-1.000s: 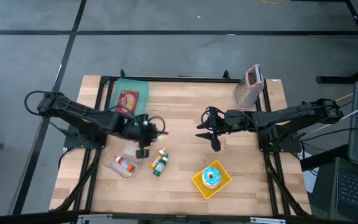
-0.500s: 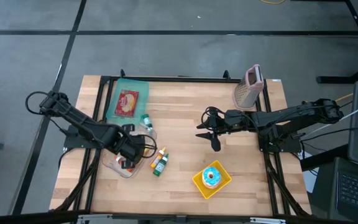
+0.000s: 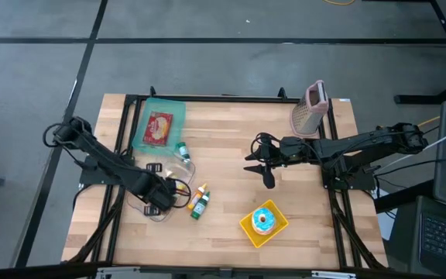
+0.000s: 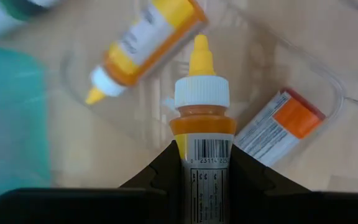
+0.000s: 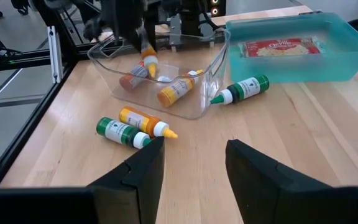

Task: Pick & Place Food Item
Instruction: Put the right yellow food coloring bottle into the transparent bin

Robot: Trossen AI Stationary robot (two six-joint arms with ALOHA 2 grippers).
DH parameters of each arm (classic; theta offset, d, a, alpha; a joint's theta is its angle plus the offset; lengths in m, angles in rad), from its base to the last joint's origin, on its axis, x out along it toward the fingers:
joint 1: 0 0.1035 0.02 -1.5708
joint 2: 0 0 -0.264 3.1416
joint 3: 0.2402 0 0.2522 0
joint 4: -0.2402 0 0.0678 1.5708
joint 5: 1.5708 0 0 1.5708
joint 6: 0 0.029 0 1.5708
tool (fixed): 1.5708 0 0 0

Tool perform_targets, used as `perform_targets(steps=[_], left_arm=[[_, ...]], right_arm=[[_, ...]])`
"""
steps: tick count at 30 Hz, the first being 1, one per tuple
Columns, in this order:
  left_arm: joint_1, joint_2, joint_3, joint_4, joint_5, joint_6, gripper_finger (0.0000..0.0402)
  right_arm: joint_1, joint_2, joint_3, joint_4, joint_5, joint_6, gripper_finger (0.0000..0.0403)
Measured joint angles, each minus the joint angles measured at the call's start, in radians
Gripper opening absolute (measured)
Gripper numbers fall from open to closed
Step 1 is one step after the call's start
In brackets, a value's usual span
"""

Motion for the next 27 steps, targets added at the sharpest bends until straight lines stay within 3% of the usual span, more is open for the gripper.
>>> perform_targets(steps=[11, 17, 24, 27], left_arm=[[0.003, 0.106, -0.095, 0.201, 0.102, 0.110, 0.0083], [0.003, 0.104, -0.113, 0.230, 0.097, 0.115, 0.0087], [0.003, 0.106, -0.115, 0.229, 0.097, 0.111, 0.0127], [0.006, 0.126, -0.133, 0.210, 0.030, 0.096, 0.0144]], right_arm=[[0.000, 0.000, 0.000, 0.000, 0.000, 0.000, 0.0168], [0.000, 0.000, 0.000, 0.000, 0.000, 0.000, 0.0168], [0.000, 0.000, 0.000, 0.000, 0.000, 0.011, 0.0168], [0.000, 0.000, 0.000, 0.000, 0.000, 0.011, 0.0168]])
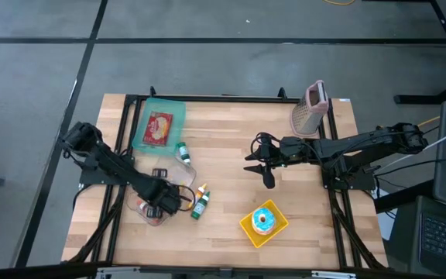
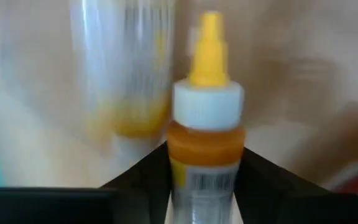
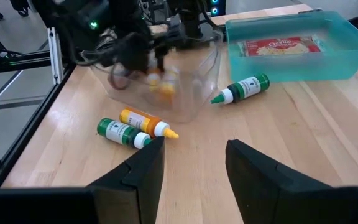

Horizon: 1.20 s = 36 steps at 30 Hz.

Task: Pick & Place Food Item
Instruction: Put the right yellow food coloring bottle into the transparent bin, then put the bottom green food coloring bottle into the transparent bin

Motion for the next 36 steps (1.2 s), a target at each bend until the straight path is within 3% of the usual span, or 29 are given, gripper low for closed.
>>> perform_targets(steps=[14, 20, 31, 36], left_arm=[[-0.001, -0.019, 0.038, -0.055, 0.002, -0.020, 0.0177], [-0.001, -0.020, 0.111, -0.080, -0.066, -0.011, 0.0186], [0.037, -0.029, 0.305, -0.151, -0.285, 0.037, 0.0197], [0.101, -0.034, 0.388, -0.103, -0.277, 0.034, 0.0196]], right_arm=[[0.000, 0.000, 0.000, -0.001, 0.000, 0.000, 0.0168], [0.000, 0.000, 0.000, 0.000, 0.000, -0.003, 0.0168], [0.000, 0.000, 0.000, 0.000, 0.000, -0.004, 0.0168], [0.000, 0.000, 0.000, 0.000, 0.000, -0.004, 0.0168]])
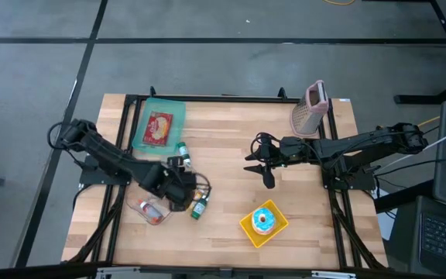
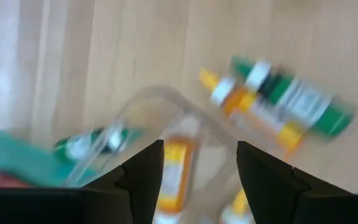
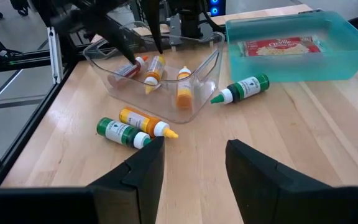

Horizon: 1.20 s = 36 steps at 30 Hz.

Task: Pick & Place Food Item
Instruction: Put the bottom green food coloring bottle into the transparent bin

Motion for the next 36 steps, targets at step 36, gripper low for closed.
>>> perform_targets(steps=[36], left_arm=[[0.168, 0.048, 0.018, 0.342, 0.223, 0.208, 0.0194]], right_arm=[[0.000, 0.000, 0.000, -0.001, 0.000, -0.016, 0.0168]])
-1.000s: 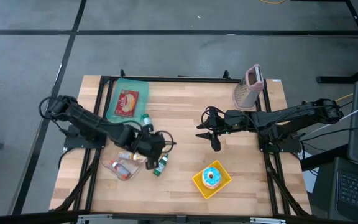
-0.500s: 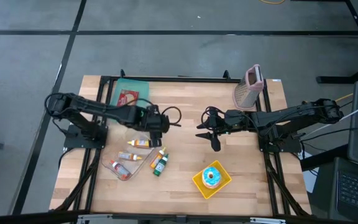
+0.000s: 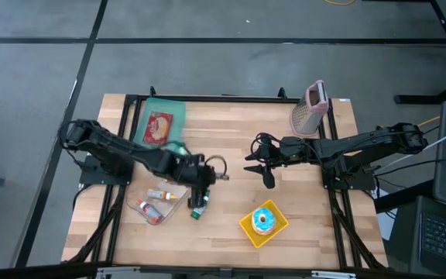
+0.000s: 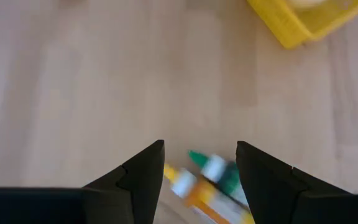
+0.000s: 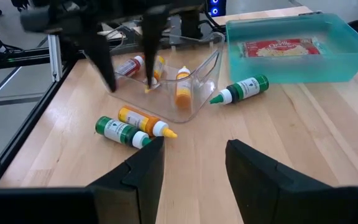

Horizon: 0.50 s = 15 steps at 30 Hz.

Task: Pick & Place Food Item
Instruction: Put the bottom green food coloring bottle into the transparent bin

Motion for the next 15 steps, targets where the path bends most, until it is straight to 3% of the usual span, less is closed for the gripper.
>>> perform_targets(steps=[6, 11, 15], left_arm=[[-0.032, 0.085, 0.000, 0.006, -0.005, -0.257, 0.0194], [-0.050, 0.164, 0.004, 0.034, 0.056, -0.489, 0.0194], [-0.064, 0.216, 0.065, -0.065, 0.057, -0.595, 0.0193]], right_arm=[[0.000, 0.000, 0.000, 0.001, 0.000, 0.001, 0.0168], [0.000, 0.000, 0.000, 0.004, 0.000, 0.001, 0.0168], [0.000, 0.000, 0.000, 0.004, 0.000, 0.001, 0.0168]])
